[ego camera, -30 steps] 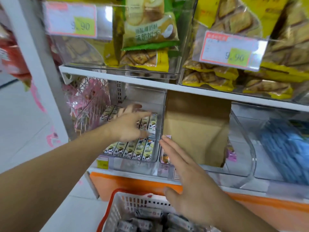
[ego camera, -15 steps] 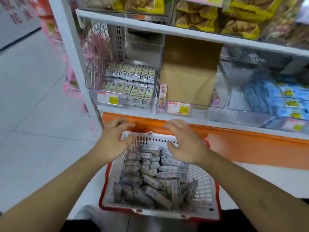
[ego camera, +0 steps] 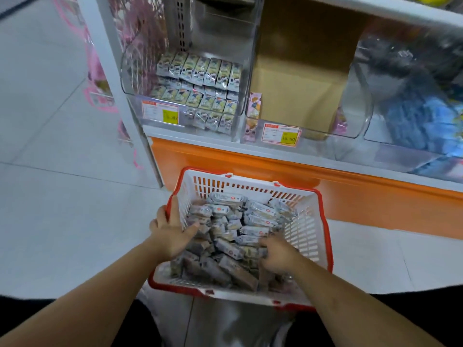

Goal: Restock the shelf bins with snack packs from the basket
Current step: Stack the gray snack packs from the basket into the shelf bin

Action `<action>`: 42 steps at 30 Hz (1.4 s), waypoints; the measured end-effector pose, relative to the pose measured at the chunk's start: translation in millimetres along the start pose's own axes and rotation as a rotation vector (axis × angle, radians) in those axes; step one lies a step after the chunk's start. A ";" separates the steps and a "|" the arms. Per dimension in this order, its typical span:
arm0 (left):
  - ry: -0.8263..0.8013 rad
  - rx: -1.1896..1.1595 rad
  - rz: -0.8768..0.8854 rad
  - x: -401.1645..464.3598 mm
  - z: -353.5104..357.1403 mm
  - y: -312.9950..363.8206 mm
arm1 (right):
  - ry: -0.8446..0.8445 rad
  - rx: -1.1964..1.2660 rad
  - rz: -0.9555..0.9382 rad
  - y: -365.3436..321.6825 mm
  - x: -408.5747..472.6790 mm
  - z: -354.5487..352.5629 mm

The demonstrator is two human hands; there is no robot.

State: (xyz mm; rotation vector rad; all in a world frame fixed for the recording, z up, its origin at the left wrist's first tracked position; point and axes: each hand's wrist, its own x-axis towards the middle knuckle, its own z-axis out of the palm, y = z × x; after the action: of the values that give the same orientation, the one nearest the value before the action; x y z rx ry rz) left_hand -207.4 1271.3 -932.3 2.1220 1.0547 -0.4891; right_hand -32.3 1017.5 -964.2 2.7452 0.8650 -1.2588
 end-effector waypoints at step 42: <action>0.090 -0.942 0.291 -92.8 -169.6 132.3 | 0.548 0.293 -0.660 -147.5 -158.0 -188.2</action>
State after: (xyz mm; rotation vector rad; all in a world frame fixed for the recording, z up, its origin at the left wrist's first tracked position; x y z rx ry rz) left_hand -152.6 1290.8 -705.3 1.4030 0.7709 0.2295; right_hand -54.9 1108.2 -693.2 3.2314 1.8866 -0.6757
